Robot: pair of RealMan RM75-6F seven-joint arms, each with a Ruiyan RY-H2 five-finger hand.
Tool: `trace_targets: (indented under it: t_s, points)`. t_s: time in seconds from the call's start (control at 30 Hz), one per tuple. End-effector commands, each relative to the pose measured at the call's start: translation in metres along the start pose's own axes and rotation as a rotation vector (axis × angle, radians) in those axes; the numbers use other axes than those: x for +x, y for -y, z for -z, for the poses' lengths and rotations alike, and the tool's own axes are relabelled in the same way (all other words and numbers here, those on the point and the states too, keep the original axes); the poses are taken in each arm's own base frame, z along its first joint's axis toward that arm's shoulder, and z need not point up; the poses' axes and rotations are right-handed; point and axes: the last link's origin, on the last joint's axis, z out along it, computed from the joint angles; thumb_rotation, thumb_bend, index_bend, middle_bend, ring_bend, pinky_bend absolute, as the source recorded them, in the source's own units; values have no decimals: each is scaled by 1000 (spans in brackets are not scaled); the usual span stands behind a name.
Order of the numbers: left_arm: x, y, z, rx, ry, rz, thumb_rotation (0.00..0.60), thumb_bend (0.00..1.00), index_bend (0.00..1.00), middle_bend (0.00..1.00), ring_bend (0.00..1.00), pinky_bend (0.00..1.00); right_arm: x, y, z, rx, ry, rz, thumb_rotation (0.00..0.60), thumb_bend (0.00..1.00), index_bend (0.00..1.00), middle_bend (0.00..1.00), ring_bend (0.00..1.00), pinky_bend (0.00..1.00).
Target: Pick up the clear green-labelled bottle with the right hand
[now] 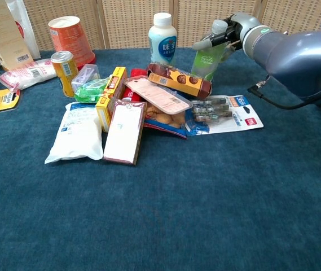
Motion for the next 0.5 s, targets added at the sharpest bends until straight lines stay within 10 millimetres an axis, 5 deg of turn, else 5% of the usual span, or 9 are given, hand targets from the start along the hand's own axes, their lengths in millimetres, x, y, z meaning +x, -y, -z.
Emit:
trace_targets:
  t_s: [0.03,0.3,0.5]
  points:
    - [1,-1,1,-10,1,7,600,0,237,0,0,0,22,6,1,34,-53,4,600,39,574,861,500,748]
    - [5,1,3,-42,7,44,600,0,237,0,0,0,75,41,27,120,-158,16,600,46,579,864,501,748]
    - [10,6,2,-49,3,68,600,0,237,0,0,0,111,87,55,184,-217,35,600,47,580,865,501,748]
